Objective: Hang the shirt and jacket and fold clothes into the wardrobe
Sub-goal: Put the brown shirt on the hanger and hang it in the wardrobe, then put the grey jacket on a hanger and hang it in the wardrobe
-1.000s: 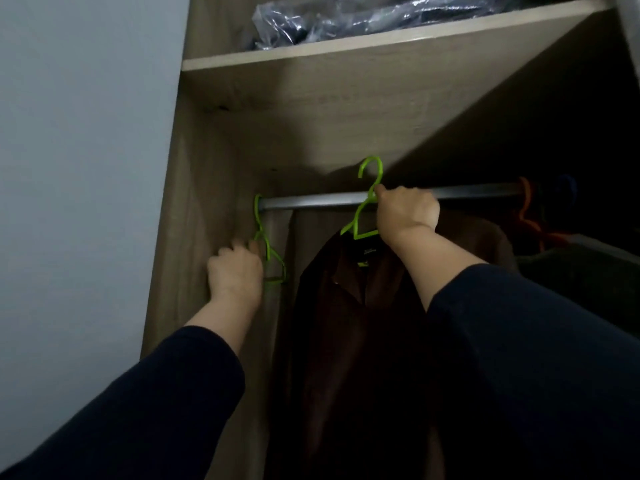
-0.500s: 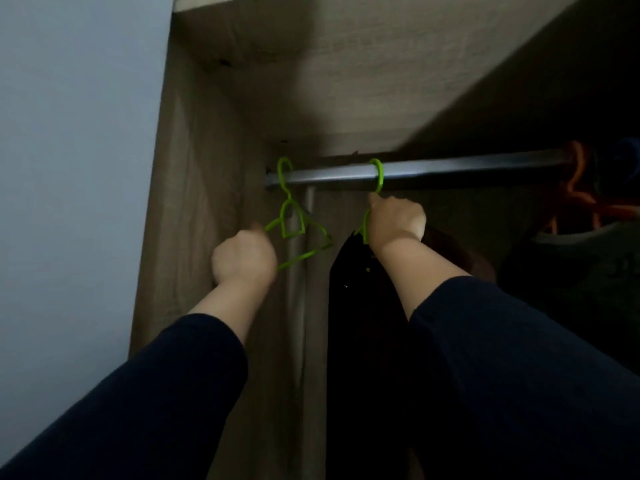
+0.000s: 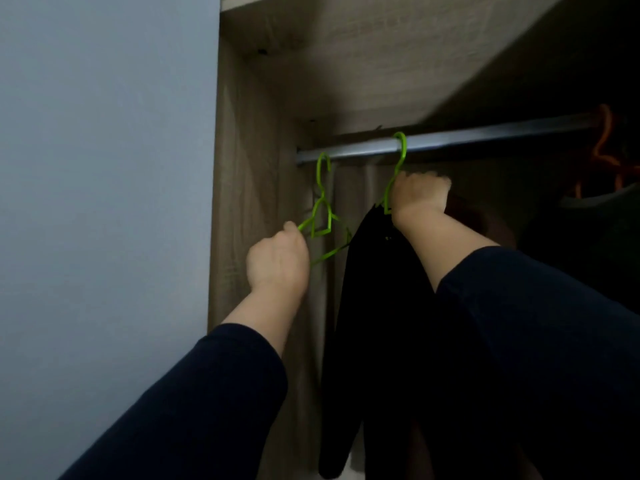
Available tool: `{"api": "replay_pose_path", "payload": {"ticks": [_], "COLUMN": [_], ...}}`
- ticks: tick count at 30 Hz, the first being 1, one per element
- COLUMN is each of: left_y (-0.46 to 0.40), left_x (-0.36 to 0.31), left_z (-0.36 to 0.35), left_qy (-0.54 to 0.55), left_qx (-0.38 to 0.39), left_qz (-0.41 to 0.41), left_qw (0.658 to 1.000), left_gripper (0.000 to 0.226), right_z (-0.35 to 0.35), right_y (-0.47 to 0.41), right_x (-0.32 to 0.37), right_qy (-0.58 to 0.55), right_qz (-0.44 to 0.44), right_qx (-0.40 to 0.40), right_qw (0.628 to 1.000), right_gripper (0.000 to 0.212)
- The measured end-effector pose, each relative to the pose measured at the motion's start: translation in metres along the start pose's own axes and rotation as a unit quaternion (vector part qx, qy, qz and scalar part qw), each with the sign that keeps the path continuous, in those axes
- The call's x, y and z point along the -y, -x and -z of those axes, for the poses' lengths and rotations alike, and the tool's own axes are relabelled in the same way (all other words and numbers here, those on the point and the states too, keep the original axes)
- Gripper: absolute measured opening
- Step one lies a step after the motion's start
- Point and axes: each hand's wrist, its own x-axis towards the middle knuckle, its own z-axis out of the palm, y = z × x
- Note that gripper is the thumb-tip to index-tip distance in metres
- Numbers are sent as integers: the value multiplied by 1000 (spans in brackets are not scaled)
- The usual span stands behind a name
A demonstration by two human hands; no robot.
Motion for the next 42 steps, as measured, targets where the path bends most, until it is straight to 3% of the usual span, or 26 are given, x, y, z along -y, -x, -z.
{"api": "replay_pose_path", "payload": {"ticks": [3, 6, 8, 10, 11, 14, 17, 23, 27, 34, 36, 42], "left_y": [26, 57, 80, 104, 117, 156, 197, 274, 328, 397, 407, 431], "left_x": [7, 9, 10, 9, 9, 6, -1, -34, -64, -96, -89, -50], "left_z": [11, 20, 28, 37, 43, 63, 78, 106, 131, 184, 206, 281], "left_qy": [-16, -7, -2, -9, -19, -53, -83, -138, -132, -81, -86, -154], "left_qx": [11, 29, 48, 67, 79, 107, 130, 179, 201, 278, 254, 188], "left_qz": [-3, -2, -5, -11, -14, -17, -15, 35, 108, 161, 185, 261], "left_qw": [1000, 1000, 999, 998, 997, 993, 988, 973, 965, 944, 945, 934], "left_gripper": [23, 25, 24, 23, 22, 18, 16, 21, 20, 22, 25, 45], "right_z": [7, 10, 8, 7, 9, 14, 17, 9, 10, 35, 48, 108], "right_y": [30, 73, 100, 128, 141, 169, 196, 246, 285, 354, 366, 420], "right_x": [6, 11, 20, 32, 37, 48, 50, 28, 4, -33, -39, -59], "right_qy": [37, 35, -11, -135, -223, -423, -483, -567, -621, -610, -615, -689], "right_qz": [26, 71, 110, 102, 74, -22, -26, -19, -14, 68, 94, 135], "right_qx": [-9, -68, -98, -37, 31, 220, 287, 303, 330, 362, 378, 415], "right_qw": [999, 995, 989, 985, 972, 879, 827, 766, 710, 701, 685, 579], "right_gripper": [40, 40, 35, 33, 36, 52, 58, 33, 28, 24, 28, 19]}}
